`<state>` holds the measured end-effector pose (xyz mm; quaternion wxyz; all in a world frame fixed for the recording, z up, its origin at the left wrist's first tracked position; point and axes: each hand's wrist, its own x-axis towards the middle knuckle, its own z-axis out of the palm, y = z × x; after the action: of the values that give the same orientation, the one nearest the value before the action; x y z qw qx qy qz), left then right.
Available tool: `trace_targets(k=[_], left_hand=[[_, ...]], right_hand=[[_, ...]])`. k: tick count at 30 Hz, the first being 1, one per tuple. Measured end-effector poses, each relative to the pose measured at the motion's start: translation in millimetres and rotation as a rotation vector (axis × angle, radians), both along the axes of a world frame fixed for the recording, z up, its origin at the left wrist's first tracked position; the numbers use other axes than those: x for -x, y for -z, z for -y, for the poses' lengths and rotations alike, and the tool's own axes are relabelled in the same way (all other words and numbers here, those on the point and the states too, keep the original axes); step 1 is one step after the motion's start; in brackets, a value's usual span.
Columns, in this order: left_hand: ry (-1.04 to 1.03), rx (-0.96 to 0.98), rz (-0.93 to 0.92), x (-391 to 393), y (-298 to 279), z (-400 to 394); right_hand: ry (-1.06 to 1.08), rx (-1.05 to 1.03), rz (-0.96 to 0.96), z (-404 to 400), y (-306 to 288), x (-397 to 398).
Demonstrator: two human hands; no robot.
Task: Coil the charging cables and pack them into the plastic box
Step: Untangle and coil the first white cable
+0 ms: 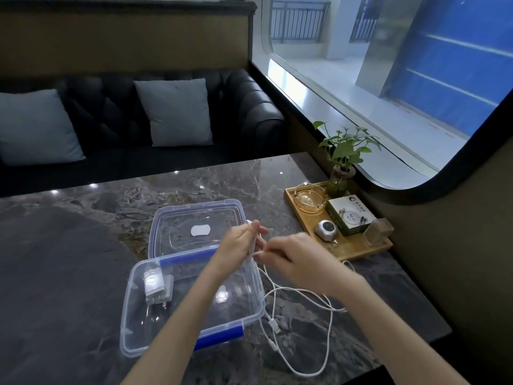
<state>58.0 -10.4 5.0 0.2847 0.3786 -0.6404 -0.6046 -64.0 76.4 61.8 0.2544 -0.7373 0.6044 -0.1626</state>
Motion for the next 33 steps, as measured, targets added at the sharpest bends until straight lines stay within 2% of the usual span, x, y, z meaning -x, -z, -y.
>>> trace_targets(k=[3,5,9,15,21,23,25,27,29,31,33], left_hand=[[0.097,-0.009,-0.006,0,-4,-21],[0.179,-0.095,-0.054,0,-10,-30],[0.334,-0.556,-0.431,0,-22,-34],[0.245,-0.768,-0.820,3,-26,-29],[-0.001,-0.886,-0.919,3,-18,-25],[-0.042,-0.901,-0.894,2,-13,-23],[-0.073,-0.960,-0.886,1,-6,-22],[-0.091,-1.007,-0.854,-1,-2,-21],[-0.128,-0.992,-0.741,-2,-1,-22],[-0.203,-0.850,-0.580,-2,3,-25],[-0.303,-0.589,-0.362,-1,8,-30]], right_hand=[[0.032,0.159,0.003,14,-10,23],[0.094,0.205,0.210,21,-5,36],[0.185,0.132,0.649,24,7,41],[0.318,-0.065,1.053,17,39,20],[0.450,-0.278,1.261,10,47,-6],[0.460,-0.371,1.207,10,45,-9],[0.430,-0.360,1.054,10,47,-11],[0.413,-0.254,0.805,10,52,-13],[0.406,-0.154,0.500,10,58,-13],[0.393,-0.098,0.321,10,62,-12],[0.387,-0.036,0.237,11,64,-11]])
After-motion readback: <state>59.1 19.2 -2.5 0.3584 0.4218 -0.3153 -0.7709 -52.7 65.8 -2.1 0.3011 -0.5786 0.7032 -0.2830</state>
